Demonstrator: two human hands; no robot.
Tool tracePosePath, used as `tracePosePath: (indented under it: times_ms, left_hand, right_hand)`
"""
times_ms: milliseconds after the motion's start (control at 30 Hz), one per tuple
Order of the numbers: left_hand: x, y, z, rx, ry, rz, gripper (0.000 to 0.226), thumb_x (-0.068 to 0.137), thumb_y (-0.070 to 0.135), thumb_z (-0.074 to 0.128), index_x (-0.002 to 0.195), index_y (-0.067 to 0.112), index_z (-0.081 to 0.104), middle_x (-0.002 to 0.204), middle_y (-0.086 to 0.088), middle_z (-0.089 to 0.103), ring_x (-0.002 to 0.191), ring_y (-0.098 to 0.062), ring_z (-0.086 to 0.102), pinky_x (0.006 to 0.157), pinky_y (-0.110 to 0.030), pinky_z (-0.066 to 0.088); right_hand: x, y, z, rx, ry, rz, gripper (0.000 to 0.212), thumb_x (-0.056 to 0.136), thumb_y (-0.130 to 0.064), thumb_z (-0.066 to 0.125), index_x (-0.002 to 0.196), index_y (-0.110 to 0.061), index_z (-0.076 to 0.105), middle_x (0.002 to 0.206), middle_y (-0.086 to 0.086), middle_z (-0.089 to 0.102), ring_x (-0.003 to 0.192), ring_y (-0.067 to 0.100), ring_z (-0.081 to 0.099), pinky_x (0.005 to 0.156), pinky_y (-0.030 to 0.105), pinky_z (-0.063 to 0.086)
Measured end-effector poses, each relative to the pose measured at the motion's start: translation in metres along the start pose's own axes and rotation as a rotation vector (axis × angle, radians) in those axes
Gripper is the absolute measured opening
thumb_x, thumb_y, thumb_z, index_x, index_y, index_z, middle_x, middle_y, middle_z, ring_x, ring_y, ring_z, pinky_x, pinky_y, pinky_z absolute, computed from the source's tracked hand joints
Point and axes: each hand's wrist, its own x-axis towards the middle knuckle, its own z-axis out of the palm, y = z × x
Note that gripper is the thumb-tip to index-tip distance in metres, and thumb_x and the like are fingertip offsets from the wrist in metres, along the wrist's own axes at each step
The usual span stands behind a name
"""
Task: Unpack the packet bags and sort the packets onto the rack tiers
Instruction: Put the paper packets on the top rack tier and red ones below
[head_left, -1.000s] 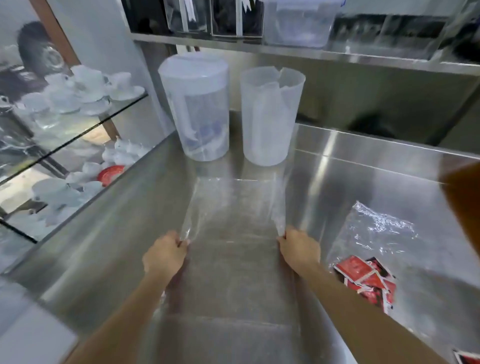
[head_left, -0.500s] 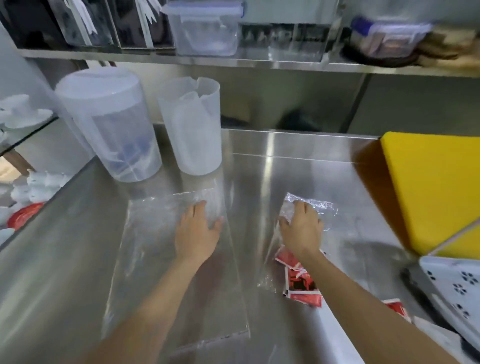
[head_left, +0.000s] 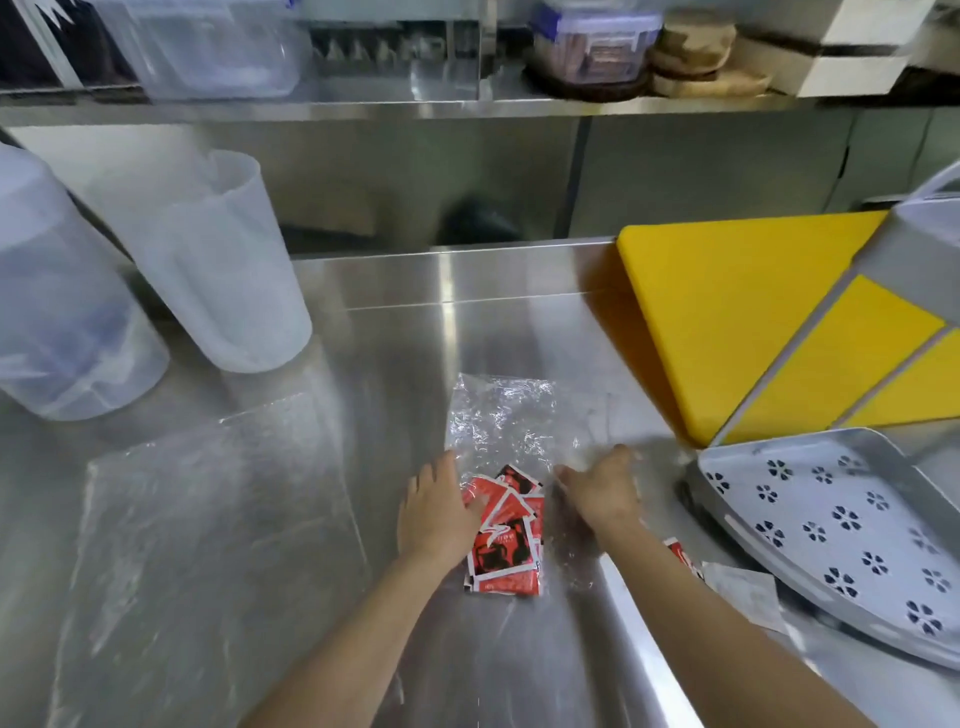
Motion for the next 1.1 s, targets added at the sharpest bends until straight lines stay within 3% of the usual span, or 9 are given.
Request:
tracePosePath:
  times_ms: [67, 133, 233, 367, 467, 600, 733, 900, 1100]
  left_hand:
    - [-0.002, 0.004, 0.001, 0.033, 0.049, 0.016, 0.059, 0.09, 0.029, 0.054, 0.141, 0.032, 0.024, 0.15, -0.01, 0.023, 0.136, -0.029, 0.028, 0.109, -0.04, 0.028]
    - [-0.004, 0.005, 0.002, 0.165, 0.135, 0.122, 0.054, 0.091, 0.02, 0.049, 0.138, 0.037, 0.031, 0.15, -0.006, 0.021, 0.134, -0.027, 0.026, 0.108, -0.037, 0.026]
    - [-0.007, 0.01, 0.009, 0.218, 0.068, 0.311, 0.034, 0.092, 0.034, 0.042, 0.125, 0.029, 0.049, 0.131, 0.003, 0.046, 0.121, -0.02, 0.041, 0.101, -0.031, 0.03]
    - [-0.014, 0.025, 0.013, 0.162, -0.011, 0.248, 0.073, 0.068, 0.074, 0.019, 0.112, 0.026, 0.053, 0.112, 0.003, 0.056, 0.111, -0.019, 0.05, 0.096, -0.032, 0.036]
    - [-0.011, 0.031, 0.006, 0.039, -0.024, 0.181, 0.074, 0.062, 0.08, 0.034, 0.107, 0.022, 0.051, 0.109, 0.004, 0.055, 0.106, -0.018, 0.052, 0.092, -0.034, 0.042]
    - [0.0, 0.032, -0.013, -0.222, -0.041, 0.152, 0.042, 0.069, 0.057, 0.067, 0.086, 0.023, 0.05, 0.092, 0.007, 0.053, 0.084, -0.016, 0.056, 0.073, -0.032, 0.047]
    - [0.006, 0.03, -0.027, -0.297, -0.064, 0.16, 0.02, 0.072, 0.034, 0.074, 0.076, 0.019, 0.062, 0.08, 0.004, 0.066, 0.075, -0.015, 0.063, 0.075, -0.038, 0.052]
    - [0.008, 0.026, -0.055, -0.514, -0.103, 0.191, 0.031, 0.07, 0.013, 0.078, 0.054, 0.018, 0.052, 0.051, 0.012, 0.056, 0.049, 0.002, 0.052, 0.055, -0.018, 0.045]
    - [0.013, 0.02, -0.086, -0.687, 0.049, 0.179, 0.021, 0.08, 0.006, 0.068, 0.063, 0.004, 0.055, 0.058, -0.009, 0.06, 0.047, -0.01, 0.05, 0.049, -0.018, 0.04]
  right_hand:
    - [0.002, -0.001, -0.004, 0.032, -0.075, 0.002, 0.045, 0.078, -0.019, 0.065, 0.113, -0.002, 0.042, 0.101, 0.018, 0.061, 0.093, 0.036, 0.063, 0.08, 0.043, 0.054]
    - [0.003, -0.001, -0.008, 0.126, -0.145, -0.028, 0.01, 0.079, -0.01, 0.061, 0.08, -0.005, 0.052, 0.07, 0.009, 0.063, 0.063, 0.022, 0.063, 0.055, 0.028, 0.051]
    - [-0.001, -0.008, -0.012, 0.364, -0.346, 0.077, 0.032, 0.082, 0.001, 0.052, 0.056, -0.013, 0.037, 0.027, -0.006, 0.034, 0.024, 0.009, 0.03, 0.032, 0.012, 0.022]
    - [-0.01, -0.018, -0.019, 0.554, -0.643, 0.166, 0.016, 0.085, -0.007, 0.049, 0.073, -0.01, 0.06, 0.033, -0.008, 0.028, 0.028, 0.006, 0.018, 0.032, 0.013, 0.014]
    - [-0.019, -0.029, -0.028, 0.54, -0.717, 0.106, 0.021, 0.086, -0.009, 0.051, 0.095, -0.005, 0.069, 0.031, -0.01, 0.03, 0.027, 0.005, 0.021, 0.028, 0.017, 0.018]
    - [-0.022, -0.043, -0.039, 0.484, -0.812, -0.047, 0.017, 0.086, -0.011, 0.056, 0.093, -0.002, 0.069, 0.04, -0.007, 0.019, 0.035, 0.008, 0.015, 0.037, 0.018, 0.013]
    - [-0.023, -0.052, -0.052, 0.423, -0.86, -0.203, 0.012, 0.082, -0.015, 0.065, 0.077, -0.005, 0.062, 0.037, -0.008, 0.026, 0.032, 0.006, 0.019, 0.038, 0.017, 0.012]
    - [-0.01, -0.051, -0.07, 0.431, -0.73, -0.202, 0.015, 0.083, -0.017, 0.064, 0.086, -0.003, 0.066, 0.035, -0.011, 0.029, 0.033, 0.005, 0.02, 0.033, 0.016, 0.016]
    - [0.003, -0.039, -0.094, 0.617, -0.578, -0.094, 0.021, 0.088, -0.011, 0.054, 0.067, -0.011, 0.053, 0.037, -0.01, 0.024, 0.031, 0.006, 0.018, 0.03, 0.018, 0.016]
